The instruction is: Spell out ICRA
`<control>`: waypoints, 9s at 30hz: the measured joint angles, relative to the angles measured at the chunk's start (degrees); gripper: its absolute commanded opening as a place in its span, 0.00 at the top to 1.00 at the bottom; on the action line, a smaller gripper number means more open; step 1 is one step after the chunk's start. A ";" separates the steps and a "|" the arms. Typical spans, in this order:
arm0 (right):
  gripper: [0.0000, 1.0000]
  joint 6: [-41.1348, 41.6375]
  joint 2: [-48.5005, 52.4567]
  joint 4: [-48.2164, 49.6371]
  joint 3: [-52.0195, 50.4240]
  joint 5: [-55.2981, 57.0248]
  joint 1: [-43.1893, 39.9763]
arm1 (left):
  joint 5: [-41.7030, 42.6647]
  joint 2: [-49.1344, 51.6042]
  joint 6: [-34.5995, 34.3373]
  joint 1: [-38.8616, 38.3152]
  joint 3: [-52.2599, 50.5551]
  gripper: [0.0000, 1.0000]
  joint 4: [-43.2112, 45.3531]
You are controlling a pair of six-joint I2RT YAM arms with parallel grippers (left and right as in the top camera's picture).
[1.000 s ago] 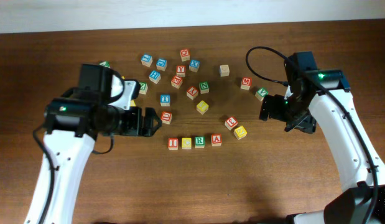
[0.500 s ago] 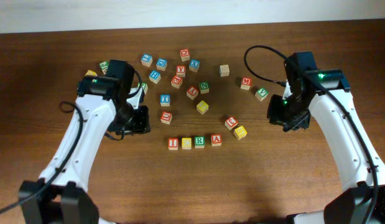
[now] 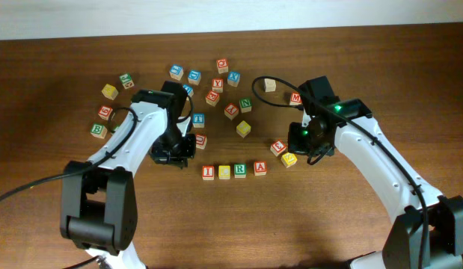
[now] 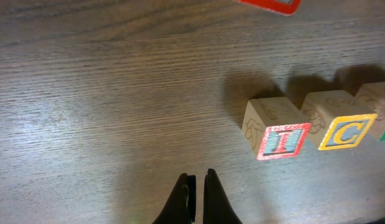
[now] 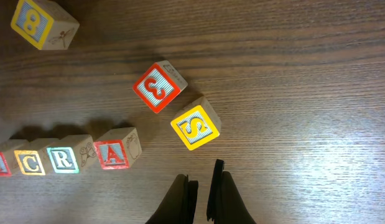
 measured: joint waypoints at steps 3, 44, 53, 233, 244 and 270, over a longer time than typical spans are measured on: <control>0.96 0.09 0.00 1.05 0.00 -0.24 0.00 | 0.00 0.13 -0.02 0.00 -0.13 1.00 0.00; 0.96 -0.07 8.52 18.88 -11.78 -6.45 6.12 | 5.99 4.55 -0.44 -2.54 -5.01 1.00 8.74; 0.96 -0.04 9.25 20.85 -11.78 -8.59 6.32 | 6.56 4.55 -1.73 -4.13 -6.71 1.00 9.75; 0.96 -8.28 12.26 -16.24 14.16 -2.54 -5.55 | -3.74 3.50 -16.63 -11.06 -4.68 1.00 17.07; 0.96 -8.17 12.28 -6.60 6.45 -7.32 -5.16 | -3.04 3.56 -13.88 -4.52 -3.26 1.00 7.13; 0.96 1.51 12.28 12.52 -5.18 -11.21 6.82 | 2.47 3.56 -13.86 -6.54 -6.51 1.00 13.66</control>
